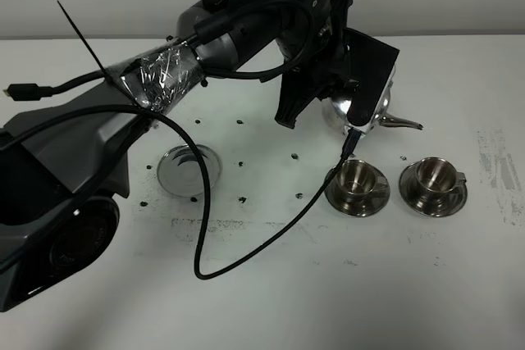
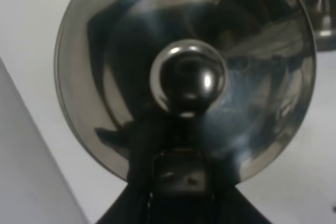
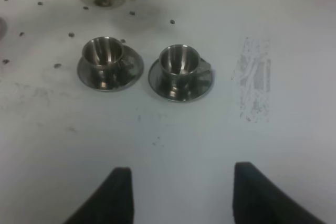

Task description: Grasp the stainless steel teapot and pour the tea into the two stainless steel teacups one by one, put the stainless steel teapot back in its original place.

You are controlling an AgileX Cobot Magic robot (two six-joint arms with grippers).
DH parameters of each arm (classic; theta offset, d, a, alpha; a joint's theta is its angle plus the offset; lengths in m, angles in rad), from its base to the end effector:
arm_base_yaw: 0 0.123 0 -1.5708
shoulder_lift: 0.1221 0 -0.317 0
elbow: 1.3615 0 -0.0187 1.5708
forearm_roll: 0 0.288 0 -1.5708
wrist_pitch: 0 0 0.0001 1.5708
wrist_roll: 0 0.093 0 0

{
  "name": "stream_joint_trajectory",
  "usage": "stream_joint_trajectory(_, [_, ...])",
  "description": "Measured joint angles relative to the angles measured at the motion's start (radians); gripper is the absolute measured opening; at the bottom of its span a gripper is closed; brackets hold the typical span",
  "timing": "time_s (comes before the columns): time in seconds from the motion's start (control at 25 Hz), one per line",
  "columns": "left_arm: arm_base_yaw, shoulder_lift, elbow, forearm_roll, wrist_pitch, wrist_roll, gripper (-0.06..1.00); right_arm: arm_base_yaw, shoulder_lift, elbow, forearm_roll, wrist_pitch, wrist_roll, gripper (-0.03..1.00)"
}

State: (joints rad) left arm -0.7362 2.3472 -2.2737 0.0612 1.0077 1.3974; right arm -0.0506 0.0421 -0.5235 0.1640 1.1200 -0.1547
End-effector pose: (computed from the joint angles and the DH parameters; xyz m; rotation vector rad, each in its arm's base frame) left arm 0.4377 -0.3902 0.2652 2.2845 1.2342 0.3255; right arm -0.0009 0.0137 0.2978 -0.1215 2.1077 0.0765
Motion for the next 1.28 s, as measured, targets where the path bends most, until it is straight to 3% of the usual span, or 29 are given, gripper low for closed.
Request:
stream_joint_trajectory(0.44, [-0.003,0.050,-0.001,0.046,-0.099,0.122,0.20,0.000,0.000,0.000,0.000,0.000,0.000,0.42])
stream_joint_trajectory(1.08, [-0.040,0.083,-0.001,0.052,-0.188,0.232,0.20,0.000,0.000,0.000,0.000,0.000,0.000,0.42])
stream_joint_trajectory(1.28, [-0.053,0.084,-0.001,0.089,-0.221,0.234,0.20,0.000,0.000,0.000,0.000,0.000,0.000,0.42])
